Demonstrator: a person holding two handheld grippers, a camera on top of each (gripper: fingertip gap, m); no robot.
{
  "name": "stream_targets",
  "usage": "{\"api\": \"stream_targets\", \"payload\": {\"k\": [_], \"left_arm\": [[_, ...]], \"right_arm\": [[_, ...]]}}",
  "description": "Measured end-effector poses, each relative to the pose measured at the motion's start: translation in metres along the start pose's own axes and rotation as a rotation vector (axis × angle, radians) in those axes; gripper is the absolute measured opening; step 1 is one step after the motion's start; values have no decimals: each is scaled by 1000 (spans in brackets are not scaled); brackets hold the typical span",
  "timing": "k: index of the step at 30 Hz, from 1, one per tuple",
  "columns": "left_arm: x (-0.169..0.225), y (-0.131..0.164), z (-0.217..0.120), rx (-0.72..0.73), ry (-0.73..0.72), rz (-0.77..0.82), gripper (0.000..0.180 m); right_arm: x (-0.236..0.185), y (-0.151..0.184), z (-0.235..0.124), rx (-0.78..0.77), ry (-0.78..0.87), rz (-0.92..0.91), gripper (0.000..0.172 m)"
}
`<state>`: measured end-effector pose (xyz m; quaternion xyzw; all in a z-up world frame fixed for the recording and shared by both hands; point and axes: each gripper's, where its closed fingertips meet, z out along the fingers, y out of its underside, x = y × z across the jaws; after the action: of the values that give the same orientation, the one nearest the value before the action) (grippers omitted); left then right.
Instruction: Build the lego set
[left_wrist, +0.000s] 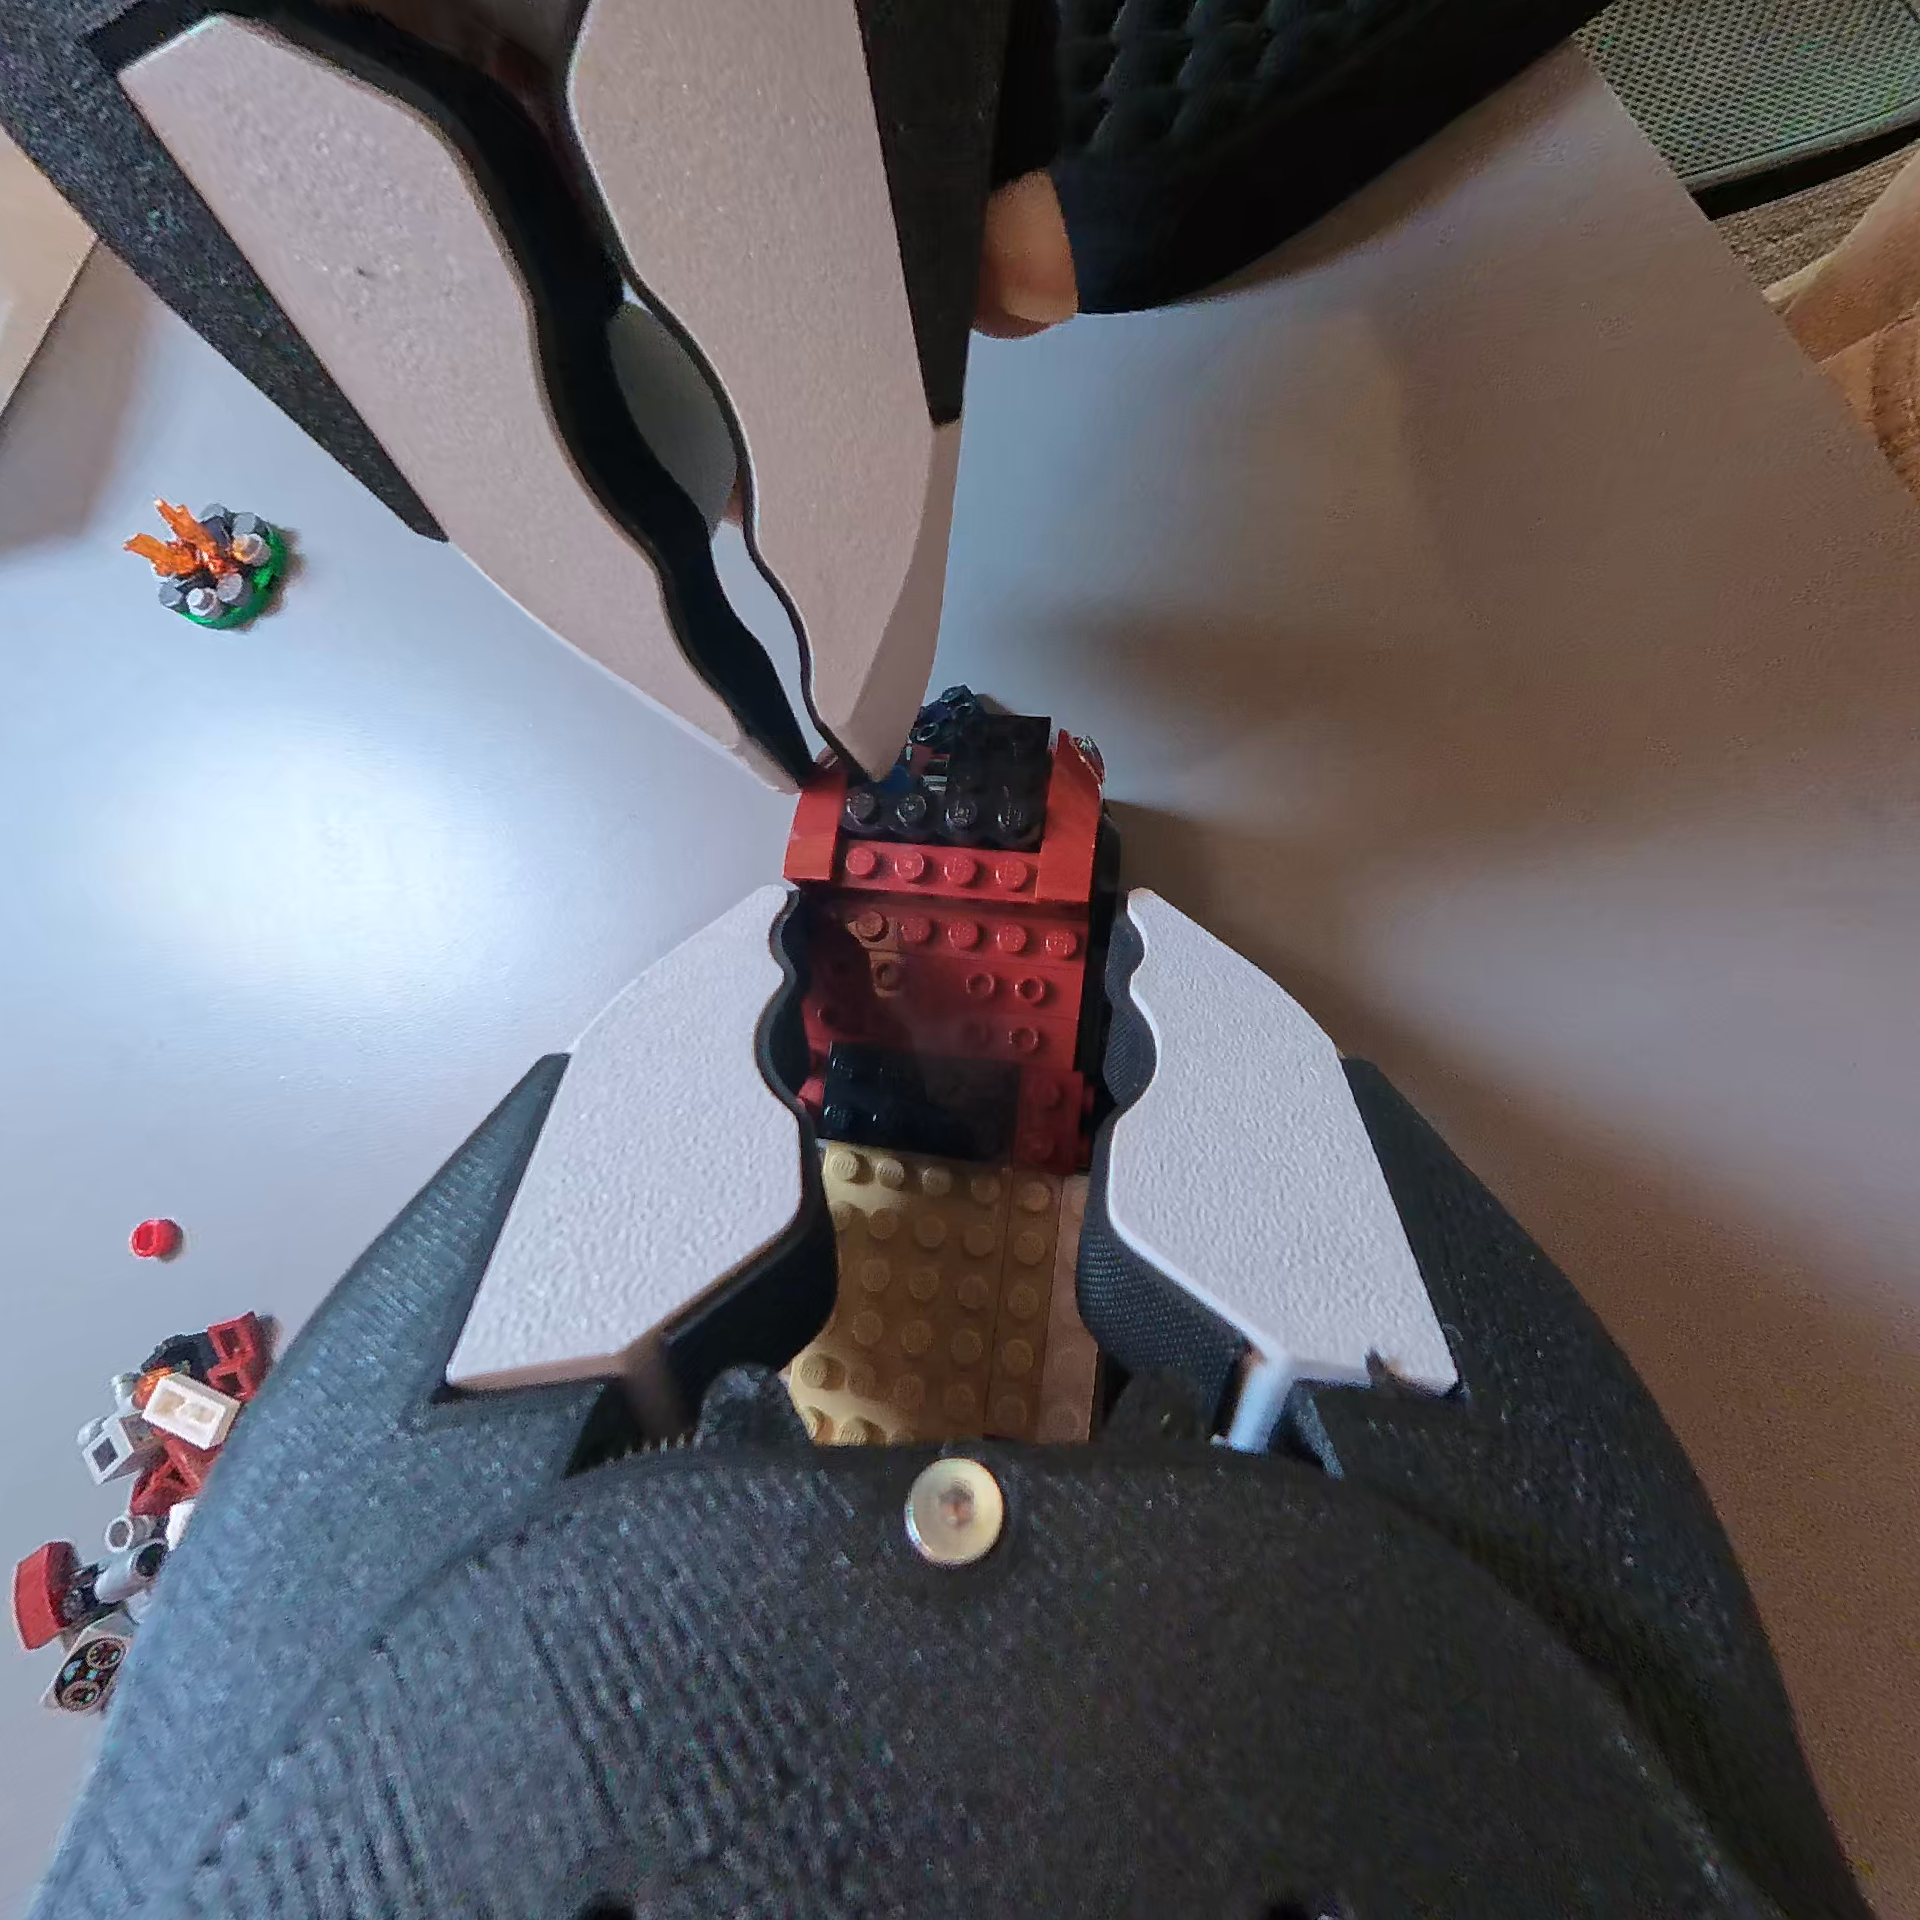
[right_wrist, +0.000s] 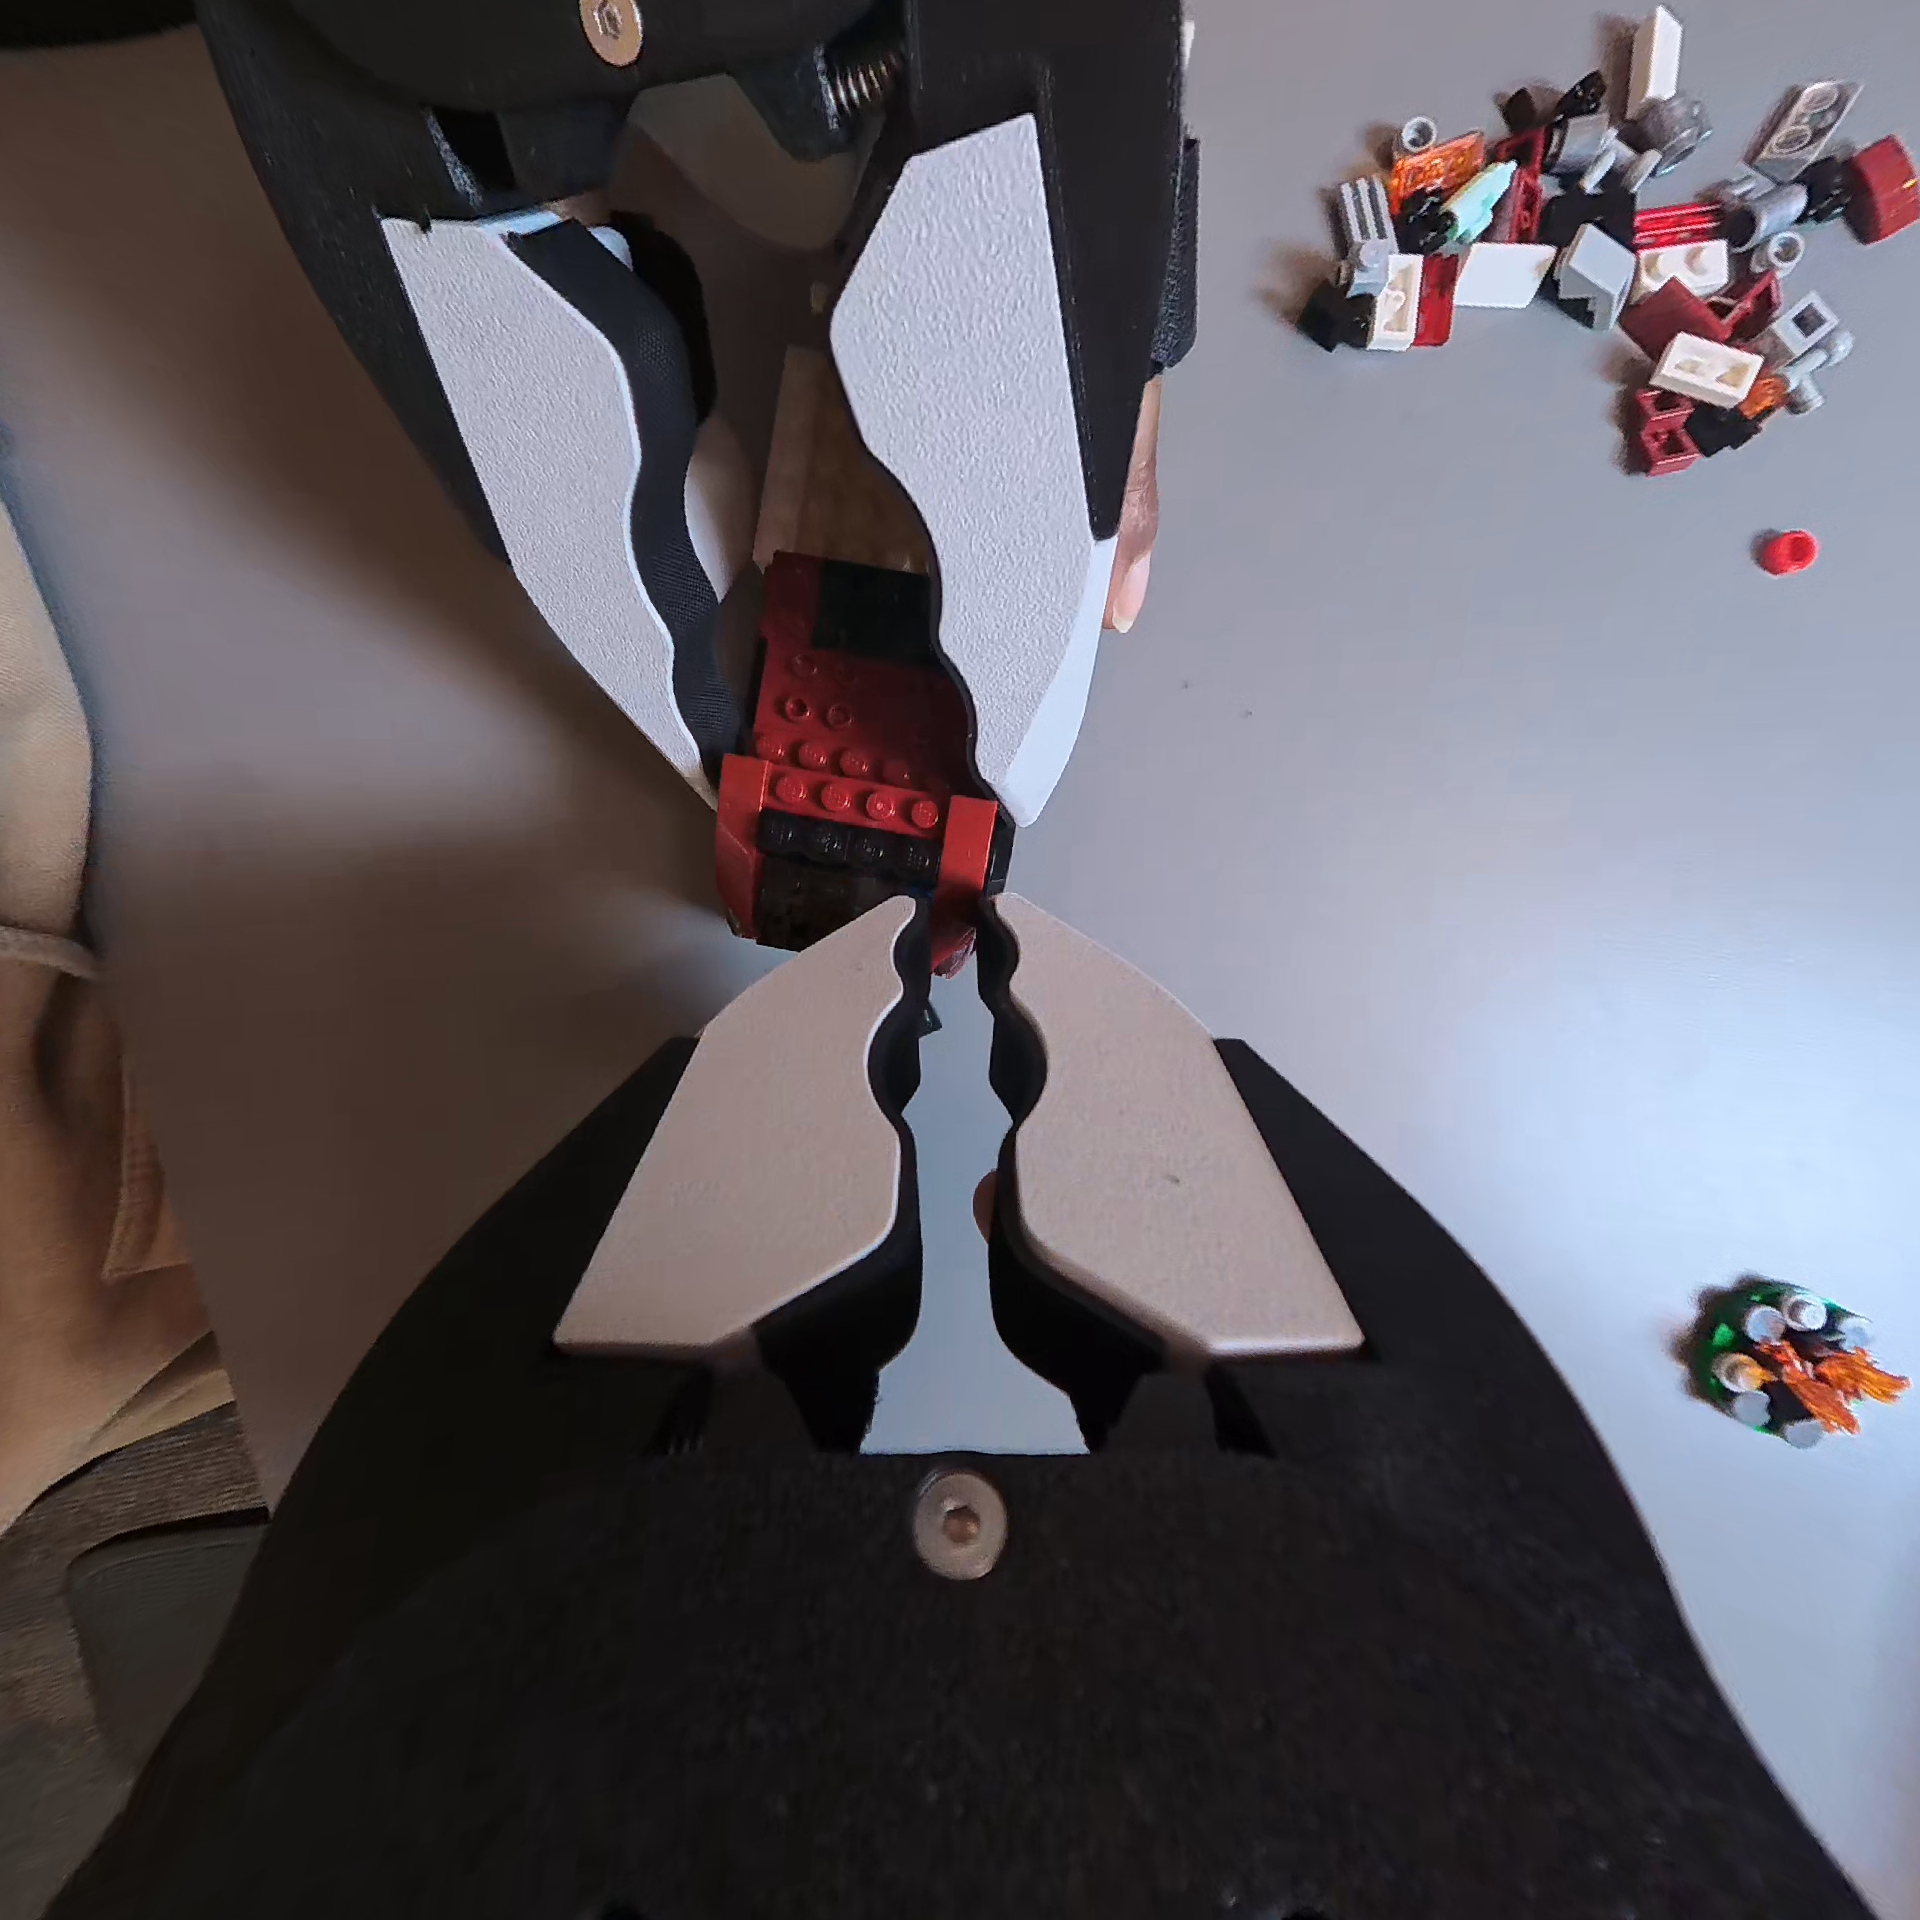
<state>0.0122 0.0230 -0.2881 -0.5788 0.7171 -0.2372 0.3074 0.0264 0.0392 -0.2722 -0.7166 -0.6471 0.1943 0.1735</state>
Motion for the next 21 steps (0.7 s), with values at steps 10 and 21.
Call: {"api": "stream_targets", "payload": {"k": [10, 21], "left_arm": [[1, 0, 0, 3, 13, -12, 56], [2, 1, -1, -9, 7, -2, 56]], "right_arm": [[3, -9, -11, 85, -67, 41, 8], [40, 15, -17, 19, 88, 61, 8]]}}
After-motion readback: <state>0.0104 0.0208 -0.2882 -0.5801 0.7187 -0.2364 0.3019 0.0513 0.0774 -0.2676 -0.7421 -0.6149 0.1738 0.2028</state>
